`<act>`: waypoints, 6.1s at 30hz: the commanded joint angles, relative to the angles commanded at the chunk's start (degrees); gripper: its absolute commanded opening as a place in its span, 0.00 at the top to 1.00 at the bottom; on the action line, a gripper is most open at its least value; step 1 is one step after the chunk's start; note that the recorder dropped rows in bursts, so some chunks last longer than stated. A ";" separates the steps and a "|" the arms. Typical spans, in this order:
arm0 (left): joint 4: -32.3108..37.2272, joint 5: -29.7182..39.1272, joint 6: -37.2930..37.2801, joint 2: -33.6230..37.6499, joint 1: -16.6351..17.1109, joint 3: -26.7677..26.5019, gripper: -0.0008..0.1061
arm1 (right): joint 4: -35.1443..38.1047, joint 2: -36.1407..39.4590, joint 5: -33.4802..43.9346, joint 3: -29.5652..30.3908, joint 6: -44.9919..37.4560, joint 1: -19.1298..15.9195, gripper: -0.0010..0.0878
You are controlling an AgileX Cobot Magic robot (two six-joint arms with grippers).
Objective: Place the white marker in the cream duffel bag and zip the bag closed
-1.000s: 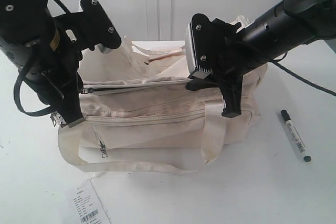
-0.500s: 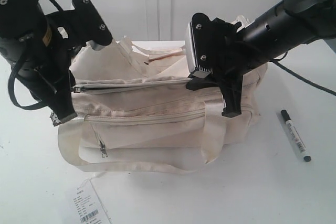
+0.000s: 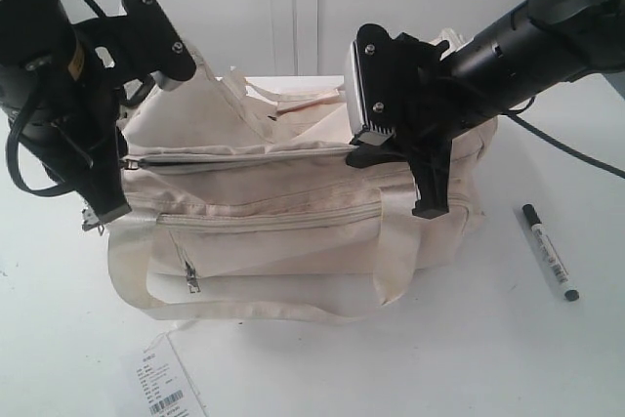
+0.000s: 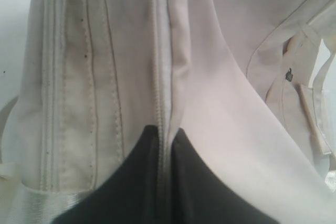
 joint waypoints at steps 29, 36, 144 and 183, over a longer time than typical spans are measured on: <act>-12.64 -6.73 10.64 0.00 13.05 0.00 0.99 | -0.56 0.00 0.75 0.00 1.04 0.00 0.99; -15.52 -6.98 14.55 0.00 13.06 0.00 0.99 | -0.65 0.00 0.73 0.00 1.31 0.00 0.99; -22.33 -12.50 16.29 0.00 13.06 -0.11 0.99 | -7.05 11.04 9.61 -23.92 31.12 16.56 0.43; -16.91 -14.92 15.85 -3.66 14.83 -0.11 0.99 | -4.69 15.94 7.52 -23.92 33.63 16.56 0.99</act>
